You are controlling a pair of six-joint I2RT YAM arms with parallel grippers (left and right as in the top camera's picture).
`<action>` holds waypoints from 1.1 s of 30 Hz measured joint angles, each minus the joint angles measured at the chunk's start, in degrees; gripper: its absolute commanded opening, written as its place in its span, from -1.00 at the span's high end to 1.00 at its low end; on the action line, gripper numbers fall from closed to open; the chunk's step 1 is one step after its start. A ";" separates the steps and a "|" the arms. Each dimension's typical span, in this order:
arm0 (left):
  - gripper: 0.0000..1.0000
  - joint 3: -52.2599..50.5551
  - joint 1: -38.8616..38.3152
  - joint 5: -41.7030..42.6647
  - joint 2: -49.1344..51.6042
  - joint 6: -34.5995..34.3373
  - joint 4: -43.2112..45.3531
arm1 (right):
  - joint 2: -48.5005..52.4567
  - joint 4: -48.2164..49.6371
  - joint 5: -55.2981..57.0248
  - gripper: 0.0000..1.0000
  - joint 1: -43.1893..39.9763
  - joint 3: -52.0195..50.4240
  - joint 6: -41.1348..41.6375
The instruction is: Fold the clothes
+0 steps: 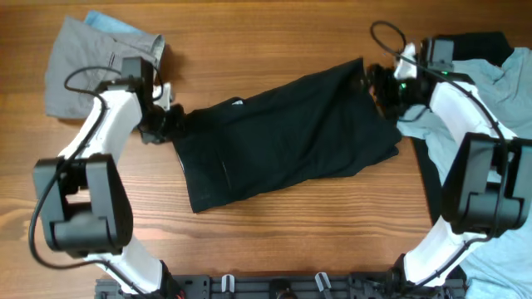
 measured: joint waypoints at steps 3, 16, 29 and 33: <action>0.86 1.53 -0.74 3.98 -2.54 1.07 -0.48 | -1.25 -10.12 -0.09 -0.19 -0.46 0.07 -2.05; 0.92 -10.08 -9.92 5.81 -1.16 0.92 -0.15 | -1.60 -25.18 20.50 0.14 0.94 -0.13 2.75; 0.92 -19.06 -8.11 1.11 -3.17 -12.13 7.26 | -1.64 -20.09 24.83 0.89 0.22 -3.63 4.79; 0.92 -19.19 -5.51 1.88 -3.17 -13.53 7.30 | -1.64 -22.51 27.65 -0.03 -2.16 -0.98 5.88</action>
